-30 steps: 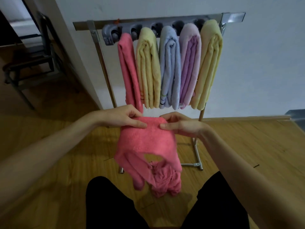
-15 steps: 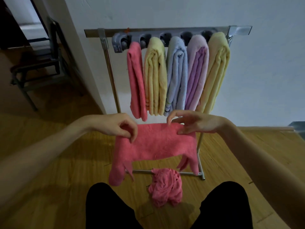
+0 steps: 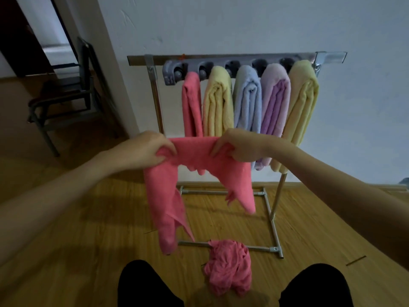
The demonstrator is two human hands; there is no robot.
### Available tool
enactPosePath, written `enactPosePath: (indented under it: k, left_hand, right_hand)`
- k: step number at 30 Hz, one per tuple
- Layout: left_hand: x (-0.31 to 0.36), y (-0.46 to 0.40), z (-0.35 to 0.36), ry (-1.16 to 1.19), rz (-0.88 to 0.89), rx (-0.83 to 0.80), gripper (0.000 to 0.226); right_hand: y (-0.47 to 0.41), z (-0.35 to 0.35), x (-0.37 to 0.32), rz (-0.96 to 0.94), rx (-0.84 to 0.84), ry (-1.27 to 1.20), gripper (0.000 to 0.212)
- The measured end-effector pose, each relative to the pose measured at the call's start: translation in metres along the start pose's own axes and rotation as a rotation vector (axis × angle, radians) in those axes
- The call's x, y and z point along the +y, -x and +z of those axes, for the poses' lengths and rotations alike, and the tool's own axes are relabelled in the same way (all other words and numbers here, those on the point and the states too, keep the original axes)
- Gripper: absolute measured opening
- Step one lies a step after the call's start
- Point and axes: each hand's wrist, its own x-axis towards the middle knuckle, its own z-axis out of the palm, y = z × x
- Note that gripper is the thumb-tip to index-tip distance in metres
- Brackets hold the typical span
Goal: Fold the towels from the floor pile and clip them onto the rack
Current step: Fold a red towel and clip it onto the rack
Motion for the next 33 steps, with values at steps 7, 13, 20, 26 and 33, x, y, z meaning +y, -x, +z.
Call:
enactPosePath:
  k: [7,13,20,26,33]
  left_hand:
    - [-0.007,-0.018,-0.043,-0.214,-0.155,0.411,0.047]
    - [-0.029,-0.061,-0.082,-0.375,-0.165,0.618,0.036]
    - [-0.037,-0.112,-0.086,-0.394,-0.168,0.612,0.040]
    - [-0.052,-0.151,-0.067,-0.392,-0.109,0.612,0.041]
    - [-0.064,-0.174,-0.049,-0.298,-0.068,0.618,0.039]
  right_hand:
    - [-0.034,-0.040,0.004,0.054,0.555,0.085,0.053]
    - [-0.075,-0.061,0.000,0.129,0.868,0.026,0.049]
    - [-0.111,-0.061,-0.004,0.395,0.998,0.012,0.023]
    - [-0.133,-0.048,-0.005,0.480,1.079,0.078,0.024]
    - [-0.142,-0.038,-0.010,0.430,1.053,-0.135,0.036]
